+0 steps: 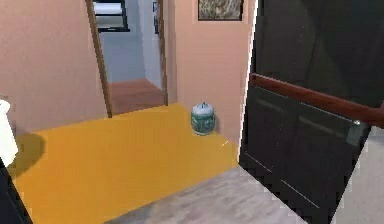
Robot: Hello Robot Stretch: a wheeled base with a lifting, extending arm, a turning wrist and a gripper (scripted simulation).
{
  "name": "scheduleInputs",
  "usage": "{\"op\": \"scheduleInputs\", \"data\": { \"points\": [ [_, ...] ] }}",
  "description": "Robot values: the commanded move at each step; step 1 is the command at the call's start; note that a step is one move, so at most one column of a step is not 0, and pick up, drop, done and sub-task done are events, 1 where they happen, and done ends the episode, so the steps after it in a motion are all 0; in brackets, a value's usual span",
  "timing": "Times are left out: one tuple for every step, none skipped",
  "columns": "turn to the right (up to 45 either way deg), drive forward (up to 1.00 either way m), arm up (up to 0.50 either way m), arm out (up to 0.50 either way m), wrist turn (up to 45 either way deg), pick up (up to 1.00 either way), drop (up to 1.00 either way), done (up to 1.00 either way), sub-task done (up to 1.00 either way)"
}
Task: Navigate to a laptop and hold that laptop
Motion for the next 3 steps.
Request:
{"op": "scheduleInputs", "data": {
  "points": [
    [-15.0, 0.0, 0.0, 0.0, 0.0, 0.0, 0.0, 0.0, 0.0],
    [0.0, 1.0, 0.0, 0.0, 0.0, 0.0, 0.0, 0.0, 0.0],
    [0.0, 1.0, 0.0, 0.0, 0.0, 0.0, 0.0, 0.0, 0.0]
  ]
}}
